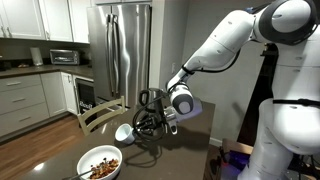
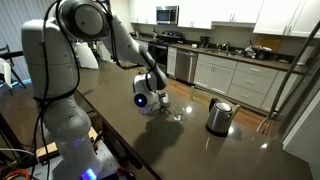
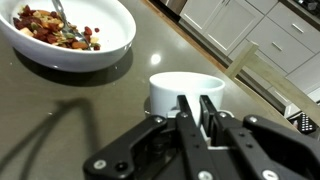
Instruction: Pour the contents of the mug into the bowl
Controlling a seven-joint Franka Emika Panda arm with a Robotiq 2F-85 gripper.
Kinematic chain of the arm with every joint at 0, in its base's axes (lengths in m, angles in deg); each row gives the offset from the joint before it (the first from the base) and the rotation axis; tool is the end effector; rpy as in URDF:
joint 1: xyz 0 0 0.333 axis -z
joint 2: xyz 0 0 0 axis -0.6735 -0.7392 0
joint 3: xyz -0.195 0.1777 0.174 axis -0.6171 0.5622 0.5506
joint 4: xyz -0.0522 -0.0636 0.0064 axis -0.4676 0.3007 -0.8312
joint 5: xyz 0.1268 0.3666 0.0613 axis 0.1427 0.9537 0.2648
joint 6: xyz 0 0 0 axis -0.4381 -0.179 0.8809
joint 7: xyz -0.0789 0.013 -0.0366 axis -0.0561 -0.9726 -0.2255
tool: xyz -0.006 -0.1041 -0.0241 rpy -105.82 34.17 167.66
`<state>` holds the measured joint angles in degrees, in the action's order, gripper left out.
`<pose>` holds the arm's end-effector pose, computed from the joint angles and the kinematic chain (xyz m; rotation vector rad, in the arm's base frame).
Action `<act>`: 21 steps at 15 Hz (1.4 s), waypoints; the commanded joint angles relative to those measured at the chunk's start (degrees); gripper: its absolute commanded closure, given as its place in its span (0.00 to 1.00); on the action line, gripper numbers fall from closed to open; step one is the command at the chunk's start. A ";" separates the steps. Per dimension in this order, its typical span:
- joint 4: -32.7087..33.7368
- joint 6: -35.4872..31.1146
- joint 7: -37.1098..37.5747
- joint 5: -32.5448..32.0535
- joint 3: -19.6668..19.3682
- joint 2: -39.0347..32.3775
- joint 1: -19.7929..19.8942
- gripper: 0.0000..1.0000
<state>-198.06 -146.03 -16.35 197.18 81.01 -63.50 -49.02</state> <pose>0.4422 0.0228 0.2178 -0.9164 1.8044 0.0281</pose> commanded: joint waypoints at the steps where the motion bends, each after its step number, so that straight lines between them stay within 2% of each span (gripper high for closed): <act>1: -0.70 2.39 -1.10 2.86 1.34 0.23 1.63 0.94; 17: -0.70 1.37 2.07 5.06 1.40 -0.87 2.55 0.94; 18: -0.63 1.17 2.58 5.00 1.44 -0.97 2.60 0.92; 19: -0.57 1.01 2.97 4.96 1.45 -1.01 2.64 0.85; 20: -0.54 0.92 3.32 4.93 1.47 -0.99 2.65 0.60; 21: -0.49 0.83 3.52 4.91 1.47 -1.01 2.66 0.58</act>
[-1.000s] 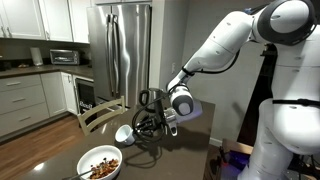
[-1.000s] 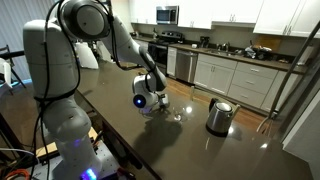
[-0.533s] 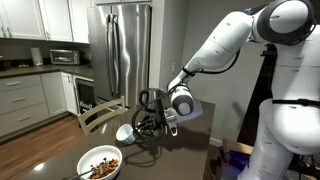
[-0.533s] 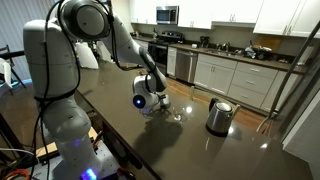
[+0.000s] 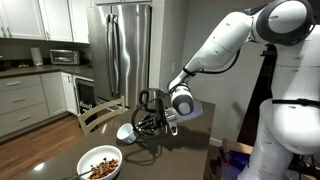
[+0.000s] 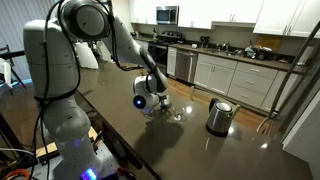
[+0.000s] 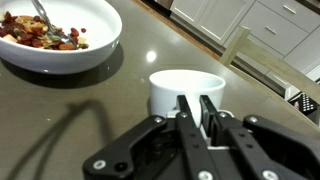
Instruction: Pour the contents of the mug into the bowl
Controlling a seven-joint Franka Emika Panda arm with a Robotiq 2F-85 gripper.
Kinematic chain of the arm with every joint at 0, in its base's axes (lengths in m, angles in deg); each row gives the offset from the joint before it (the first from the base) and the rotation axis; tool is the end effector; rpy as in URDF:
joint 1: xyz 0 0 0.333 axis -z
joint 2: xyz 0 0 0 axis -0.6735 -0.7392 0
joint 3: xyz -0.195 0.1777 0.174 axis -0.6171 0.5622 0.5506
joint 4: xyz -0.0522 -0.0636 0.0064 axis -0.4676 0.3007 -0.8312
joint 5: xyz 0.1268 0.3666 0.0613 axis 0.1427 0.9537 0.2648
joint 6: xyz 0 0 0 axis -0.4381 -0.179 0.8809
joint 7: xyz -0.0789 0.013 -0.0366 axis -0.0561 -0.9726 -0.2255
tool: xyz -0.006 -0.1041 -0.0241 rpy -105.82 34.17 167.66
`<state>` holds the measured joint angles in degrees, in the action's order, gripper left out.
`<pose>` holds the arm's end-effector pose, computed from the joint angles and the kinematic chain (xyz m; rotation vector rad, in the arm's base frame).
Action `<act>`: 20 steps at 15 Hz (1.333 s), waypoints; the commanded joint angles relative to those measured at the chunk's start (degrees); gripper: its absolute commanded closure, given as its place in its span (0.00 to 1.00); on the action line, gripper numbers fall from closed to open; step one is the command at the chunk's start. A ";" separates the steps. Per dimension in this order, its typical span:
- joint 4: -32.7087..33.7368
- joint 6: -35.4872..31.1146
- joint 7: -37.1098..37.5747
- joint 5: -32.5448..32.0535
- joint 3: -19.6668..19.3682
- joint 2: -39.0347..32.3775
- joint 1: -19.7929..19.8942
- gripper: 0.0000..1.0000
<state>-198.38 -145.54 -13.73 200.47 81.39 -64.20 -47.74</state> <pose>0.4395 0.0164 0.2111 -0.7956 1.8574 0.0500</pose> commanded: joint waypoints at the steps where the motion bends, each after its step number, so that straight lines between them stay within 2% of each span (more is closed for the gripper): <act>1: -0.14 0.26 1.02 1.66 1.09 -0.37 1.40 0.53; 2: -0.18 0.16 1.17 1.74 1.09 -0.41 1.42 0.47; 3: -0.23 0.17 1.19 1.85 1.09 -0.49 1.42 0.46; 4: -0.28 0.15 1.25 1.91 1.08 -0.54 1.42 0.39; 5: -0.29 -0.04 0.94 2.02 1.06 -0.53 1.36 0.37; 6: -0.15 -0.84 -0.07 2.34 1.06 -0.42 1.16 0.25; 8: 0.23 -3.36 -3.83 3.17 1.00 0.32 0.51 0.10; 10: 0.67 -6.49 -7.68 3.66 1.08 1.40 -0.06 0.00; 11: 0.88 -8.19 -8.88 3.54 1.30 2.24 -0.30 0.00; 17: 3.48 -19.39 -5.55 -2.89 4.71 7.27 -0.88 0.01; 20: 5.74 -27.92 -6.18 -9.76 7.16 9.39 -1.79 0.00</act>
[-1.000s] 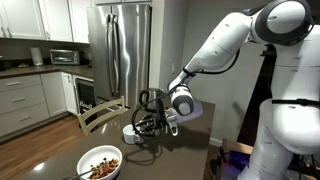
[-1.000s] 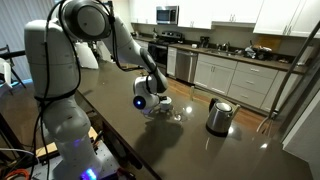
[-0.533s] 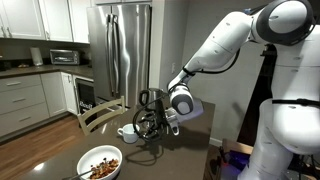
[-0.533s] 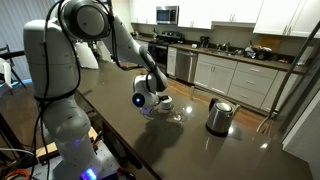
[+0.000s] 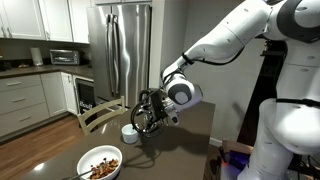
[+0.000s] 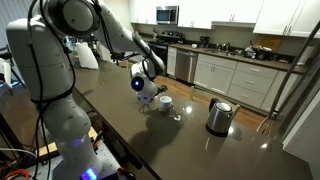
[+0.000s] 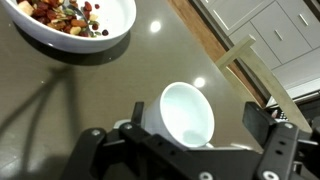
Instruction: Pour the contents of the mug into the bowl
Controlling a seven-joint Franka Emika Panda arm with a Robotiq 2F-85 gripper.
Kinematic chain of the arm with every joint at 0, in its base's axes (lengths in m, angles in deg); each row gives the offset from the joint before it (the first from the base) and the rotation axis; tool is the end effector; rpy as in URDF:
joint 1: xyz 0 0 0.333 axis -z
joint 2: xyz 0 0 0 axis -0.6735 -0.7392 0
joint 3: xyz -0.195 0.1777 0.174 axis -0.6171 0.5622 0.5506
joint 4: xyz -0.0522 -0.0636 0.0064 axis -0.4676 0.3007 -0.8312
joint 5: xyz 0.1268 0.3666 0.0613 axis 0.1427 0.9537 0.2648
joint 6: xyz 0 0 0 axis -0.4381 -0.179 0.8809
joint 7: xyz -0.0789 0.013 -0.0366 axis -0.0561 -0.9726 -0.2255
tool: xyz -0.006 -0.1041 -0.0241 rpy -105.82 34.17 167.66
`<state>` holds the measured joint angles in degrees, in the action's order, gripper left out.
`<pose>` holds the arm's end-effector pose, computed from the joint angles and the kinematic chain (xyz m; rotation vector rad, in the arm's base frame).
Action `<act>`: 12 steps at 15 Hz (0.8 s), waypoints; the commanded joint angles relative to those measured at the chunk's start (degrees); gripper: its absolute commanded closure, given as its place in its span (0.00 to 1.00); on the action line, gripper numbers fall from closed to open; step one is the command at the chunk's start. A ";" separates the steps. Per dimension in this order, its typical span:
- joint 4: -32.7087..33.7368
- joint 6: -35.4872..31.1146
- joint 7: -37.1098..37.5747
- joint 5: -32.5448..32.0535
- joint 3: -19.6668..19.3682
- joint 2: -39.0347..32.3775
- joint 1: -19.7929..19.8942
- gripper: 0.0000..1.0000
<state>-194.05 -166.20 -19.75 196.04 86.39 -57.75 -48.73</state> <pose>0.4432 0.0334 0.2723 -1.1085 1.8907 -0.1501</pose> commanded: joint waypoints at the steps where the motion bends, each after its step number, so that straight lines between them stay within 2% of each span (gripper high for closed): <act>1: 1.62 -9.22 0.45 -8.46 2.45 3.84 -1.78 0.00; 5: 1.77 -13.40 0.69 -20.56 4.33 6.49 -3.96 0.00; 12: 0.04 -12.74 0.09 -40.15 5.31 11.01 -5.77 0.00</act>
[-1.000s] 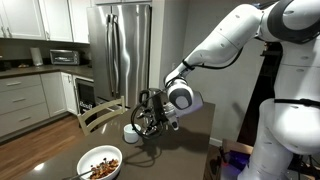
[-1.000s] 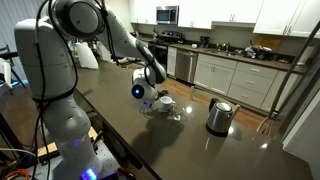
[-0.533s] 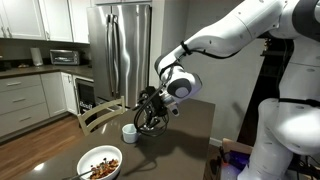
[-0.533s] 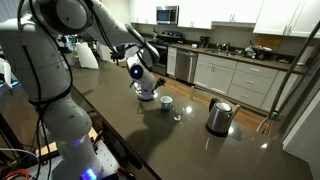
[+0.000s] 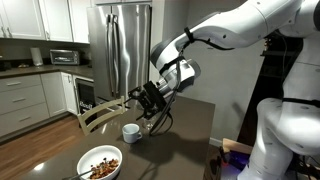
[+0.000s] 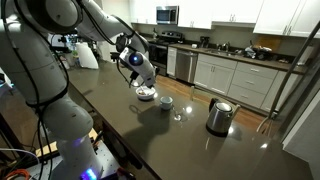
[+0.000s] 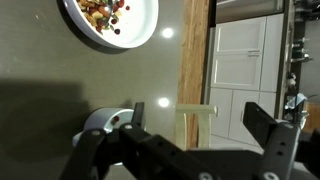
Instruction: Pour the contents of the mug into the bowl
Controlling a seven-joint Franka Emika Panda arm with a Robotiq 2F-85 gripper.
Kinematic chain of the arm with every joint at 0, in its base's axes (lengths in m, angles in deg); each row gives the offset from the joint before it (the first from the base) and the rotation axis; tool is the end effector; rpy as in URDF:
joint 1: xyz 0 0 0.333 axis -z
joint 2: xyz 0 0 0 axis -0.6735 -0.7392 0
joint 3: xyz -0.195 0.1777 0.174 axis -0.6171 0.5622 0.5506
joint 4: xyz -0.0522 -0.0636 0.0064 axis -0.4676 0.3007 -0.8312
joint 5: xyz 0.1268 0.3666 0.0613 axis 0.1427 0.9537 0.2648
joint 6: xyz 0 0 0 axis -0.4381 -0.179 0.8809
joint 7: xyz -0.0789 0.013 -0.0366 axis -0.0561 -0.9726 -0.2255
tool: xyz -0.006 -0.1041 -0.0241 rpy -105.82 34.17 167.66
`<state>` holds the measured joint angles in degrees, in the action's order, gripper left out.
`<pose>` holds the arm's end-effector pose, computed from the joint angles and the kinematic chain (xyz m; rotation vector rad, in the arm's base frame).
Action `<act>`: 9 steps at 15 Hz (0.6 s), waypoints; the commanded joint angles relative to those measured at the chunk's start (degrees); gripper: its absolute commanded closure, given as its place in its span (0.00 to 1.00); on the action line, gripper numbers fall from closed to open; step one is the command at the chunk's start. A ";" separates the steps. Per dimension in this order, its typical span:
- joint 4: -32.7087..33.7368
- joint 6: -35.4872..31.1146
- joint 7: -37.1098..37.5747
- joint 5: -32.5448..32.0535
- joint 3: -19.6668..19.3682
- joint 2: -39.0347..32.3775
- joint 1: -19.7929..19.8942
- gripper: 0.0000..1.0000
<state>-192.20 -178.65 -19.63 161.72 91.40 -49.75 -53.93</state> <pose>0.4570 0.0766 0.3686 -1.8185 1.4192 -0.4736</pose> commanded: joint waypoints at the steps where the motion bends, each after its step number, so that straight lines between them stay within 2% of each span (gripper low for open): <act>1: -1.96 0.34 0.47 -8.89 0.14 3.20 -0.43 0.00; 5: -3.55 4.91 6.24 -23.40 0.85 3.45 2.14 0.00; 6: -4.20 5.65 9.20 -28.58 -0.28 3.49 1.40 0.00; 9: -5.79 7.66 17.63 -43.93 -0.15 4.16 3.13 0.00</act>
<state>-195.65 -173.62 -8.96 128.94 90.92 -47.81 -52.77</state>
